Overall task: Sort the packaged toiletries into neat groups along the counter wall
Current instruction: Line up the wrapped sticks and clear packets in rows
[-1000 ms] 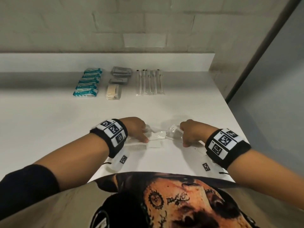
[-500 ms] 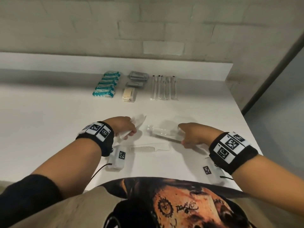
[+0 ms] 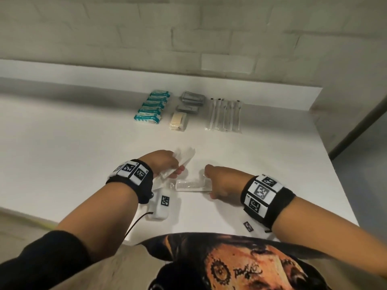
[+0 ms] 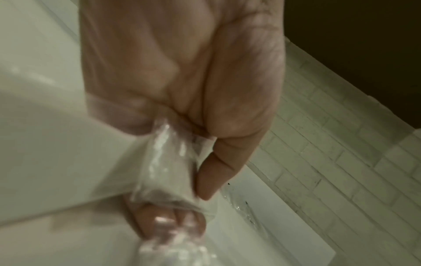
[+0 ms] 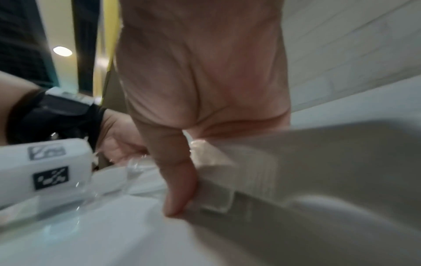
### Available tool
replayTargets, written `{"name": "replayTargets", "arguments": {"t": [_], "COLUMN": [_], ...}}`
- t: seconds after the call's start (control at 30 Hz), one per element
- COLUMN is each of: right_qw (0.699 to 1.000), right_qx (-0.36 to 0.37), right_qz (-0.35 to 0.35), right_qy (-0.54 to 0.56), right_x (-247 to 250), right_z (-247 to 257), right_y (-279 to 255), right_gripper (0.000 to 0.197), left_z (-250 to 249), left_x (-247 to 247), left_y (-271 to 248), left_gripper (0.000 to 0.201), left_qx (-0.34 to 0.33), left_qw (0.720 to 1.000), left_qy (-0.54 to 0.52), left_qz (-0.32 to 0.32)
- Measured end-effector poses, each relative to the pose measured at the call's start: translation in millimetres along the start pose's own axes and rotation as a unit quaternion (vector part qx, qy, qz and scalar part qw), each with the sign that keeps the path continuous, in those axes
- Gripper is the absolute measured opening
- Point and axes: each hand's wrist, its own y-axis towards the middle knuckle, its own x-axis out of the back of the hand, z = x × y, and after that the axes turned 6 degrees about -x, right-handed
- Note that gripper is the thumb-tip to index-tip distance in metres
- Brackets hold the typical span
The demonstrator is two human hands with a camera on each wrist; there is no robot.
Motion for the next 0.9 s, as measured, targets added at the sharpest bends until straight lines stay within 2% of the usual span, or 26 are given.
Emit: {"name": "replayTargets", "arguments": {"t": [0.07, 0.13, 0.23, 0.3, 0.37, 0.4, 0.43, 0.5, 0.57, 0.6, 0.67, 0.73, 0.8, 0.9], "right_qw": [1.000, 0.997, 0.981, 0.971, 0.968, 0.963, 0.951, 0.898, 0.833, 0.810, 0.790, 0.790, 0.793, 0.828], "right_qx": [-0.016, -0.066, -0.151, -0.193, -0.222, -0.232, -0.234, -0.190, -0.115, -0.090, -0.075, -0.089, -0.098, -0.075], "right_qz": [-0.006, -0.022, -0.073, -0.085, -0.073, -0.098, -0.137, -0.224, -0.243, -0.237, -0.247, -0.276, -0.316, -0.383], "right_qy": [0.014, 0.042, 0.092, 0.111, 0.091, 0.097, 0.147, 0.328, 0.484, 0.529, 0.556, 0.541, 0.511, 0.404], "right_x": [5.4, 17.7, 43.4, 49.7, 46.8, 46.6, 48.1, 58.5, 69.8, 73.9, 83.4, 96.0, 109.1, 121.0], "right_z": [-21.0, -49.9, -97.6, -123.7, -138.2, -146.5, -150.0, -156.0, -156.0, -155.1, -161.9, -175.3, -189.6, -208.4], "right_y": [-0.7, -1.0, -5.1, -4.8, 2.4, 5.5, 8.0, 9.7, 7.7, 5.8, 6.1, 9.0, 10.6, 17.6], "right_gripper": [0.038, 0.035, 0.041, 0.040, 0.042, 0.045, 0.047, 0.048, 0.039, 0.033, 0.022, 0.013, 0.011, 0.006], "left_z": [3.1, 2.2, -18.5, -38.2, -55.8, -66.1, -74.6, -91.2, -102.7, -107.1, -118.4, -131.8, -146.2, -174.2], "left_x": [0.7, -3.3, -27.3, -51.4, -73.3, -85.4, -95.4, -115.2, -133.4, -140.9, -156.4, -166.3, -170.5, -174.7], "left_y": [1.8, 6.1, 12.3, 19.7, 27.1, 32.9, 35.6, 42.2, 51.1, 55.2, 65.6, 74.8, 83.6, 103.0], "left_gripper": [0.020, 0.020, 0.018, 0.014, 0.020, 0.023, 0.024, 0.024, 0.025, 0.026, 0.027, 0.028, 0.032, 0.034], "left_qx": [-0.011, -0.036, -0.089, -0.121, -0.142, -0.147, -0.152, -0.162, -0.152, -0.144, -0.135, -0.146, -0.159, -0.174], "left_qw": [0.999, 0.998, 0.991, 0.976, 0.965, 0.962, 0.958, 0.949, 0.941, 0.943, 0.955, 0.973, 0.983, 0.981], "left_qy": [-0.027, -0.041, -0.102, -0.177, -0.213, -0.217, -0.220, -0.218, -0.213, -0.202, -0.163, -0.094, -0.008, 0.064], "left_qz": [-0.013, -0.012, -0.005, 0.022, 0.062, 0.082, 0.103, 0.159, 0.212, 0.223, 0.209, 0.152, 0.088, 0.055]}}
